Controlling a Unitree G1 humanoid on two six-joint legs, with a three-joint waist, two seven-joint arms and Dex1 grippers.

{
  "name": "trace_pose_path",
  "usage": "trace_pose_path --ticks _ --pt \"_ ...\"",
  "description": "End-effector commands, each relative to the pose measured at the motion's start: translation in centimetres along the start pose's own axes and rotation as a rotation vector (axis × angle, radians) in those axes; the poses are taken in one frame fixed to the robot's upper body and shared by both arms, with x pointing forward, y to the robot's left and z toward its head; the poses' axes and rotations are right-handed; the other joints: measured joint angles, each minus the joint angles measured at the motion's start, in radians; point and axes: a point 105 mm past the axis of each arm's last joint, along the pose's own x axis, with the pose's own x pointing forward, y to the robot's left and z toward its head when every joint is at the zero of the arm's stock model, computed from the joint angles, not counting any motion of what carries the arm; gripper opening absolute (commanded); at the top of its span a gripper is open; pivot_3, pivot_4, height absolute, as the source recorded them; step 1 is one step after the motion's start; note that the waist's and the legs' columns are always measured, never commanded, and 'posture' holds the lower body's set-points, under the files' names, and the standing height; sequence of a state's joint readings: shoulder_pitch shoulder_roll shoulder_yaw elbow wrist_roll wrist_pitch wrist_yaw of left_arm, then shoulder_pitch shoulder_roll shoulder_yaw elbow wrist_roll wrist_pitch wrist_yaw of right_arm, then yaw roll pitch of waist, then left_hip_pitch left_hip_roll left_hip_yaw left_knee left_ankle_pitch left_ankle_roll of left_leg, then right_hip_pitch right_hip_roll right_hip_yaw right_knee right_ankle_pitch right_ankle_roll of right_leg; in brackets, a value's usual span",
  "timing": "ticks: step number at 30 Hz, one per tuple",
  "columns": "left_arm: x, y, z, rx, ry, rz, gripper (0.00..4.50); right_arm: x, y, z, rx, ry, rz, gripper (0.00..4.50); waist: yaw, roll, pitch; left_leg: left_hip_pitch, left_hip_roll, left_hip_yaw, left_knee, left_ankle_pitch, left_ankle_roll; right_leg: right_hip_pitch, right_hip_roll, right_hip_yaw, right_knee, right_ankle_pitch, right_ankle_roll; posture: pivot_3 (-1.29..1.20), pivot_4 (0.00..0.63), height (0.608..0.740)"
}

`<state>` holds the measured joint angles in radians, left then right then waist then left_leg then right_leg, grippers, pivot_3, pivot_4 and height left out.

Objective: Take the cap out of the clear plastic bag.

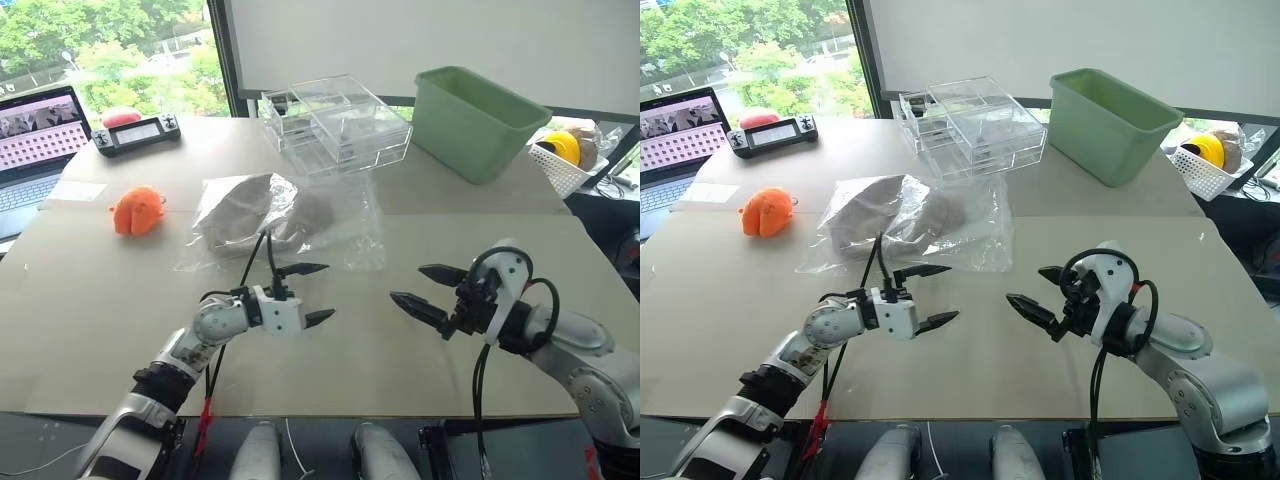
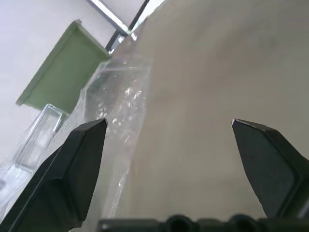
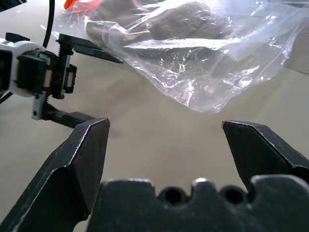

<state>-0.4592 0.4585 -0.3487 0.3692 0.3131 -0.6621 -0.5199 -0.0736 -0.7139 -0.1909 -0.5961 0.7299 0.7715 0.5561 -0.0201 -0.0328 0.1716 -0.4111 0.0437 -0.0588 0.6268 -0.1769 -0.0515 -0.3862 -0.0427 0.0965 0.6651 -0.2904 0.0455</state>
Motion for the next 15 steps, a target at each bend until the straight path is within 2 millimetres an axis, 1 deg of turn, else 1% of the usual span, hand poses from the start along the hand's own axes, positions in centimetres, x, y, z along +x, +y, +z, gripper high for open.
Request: trace_pose_path --ticks 1,6,9,13,15 --pt "2.0 0.8 -0.4 0.037 0.056 0.064 4.44 -0.8 0.2 1.3 -0.037 -0.037 -0.018 4.5 0.002 0.0 0.0 0.0 0.0 0.0 0.0 0.0 0.0 0.0 0.0 0.0 0.0 0.0 0.0 0.0 0.15 0.735" --pt "4.4 0.7 -1.1 0.042 0.123 0.121 4.44 -1.3 0.3 1.3 -0.039 -0.032 -0.044 4.5 0.007 0.0 0.0 -0.001 0.0 0.0 0.001 0.0 0.0 0.0 0.0 0.0 0.0 0.0 0.001 0.0 0.15 0.735" --pt "5.0 0.7 -1.6 0.047 0.154 0.151 4.44 -1.4 0.3 1.4 -0.038 -0.032 -0.054 4.5 0.006 0.0 0.0 -0.001 -0.001 0.0 0.001 0.0 0.0 0.0 0.0 0.0 0.0 0.0 0.001 0.0 0.15 0.735" --pt "5.2 0.7 -1.8 0.056 0.158 0.161 4.44 -1.4 0.3 1.4 -0.036 -0.032 -0.056 4.5 0.004 0.0 0.0 0.0 0.0 0.0 0.0 0.0 0.0 0.0 0.0 0.0 0.0 0.0 0.001 0.0 0.15 0.735" --pt "7.0 0.3 -2.9 0.048 0.248 0.189 4.44 -1.8 0.4 1.4 -0.03 -0.039 -0.074 4.5 0.008 0.001 -0.001 0.0 0.0 0.0 0.0 0.0 0.0 0.0 0.0 0.0 0.0 0.0 0.001 0.0 0.15 0.735"
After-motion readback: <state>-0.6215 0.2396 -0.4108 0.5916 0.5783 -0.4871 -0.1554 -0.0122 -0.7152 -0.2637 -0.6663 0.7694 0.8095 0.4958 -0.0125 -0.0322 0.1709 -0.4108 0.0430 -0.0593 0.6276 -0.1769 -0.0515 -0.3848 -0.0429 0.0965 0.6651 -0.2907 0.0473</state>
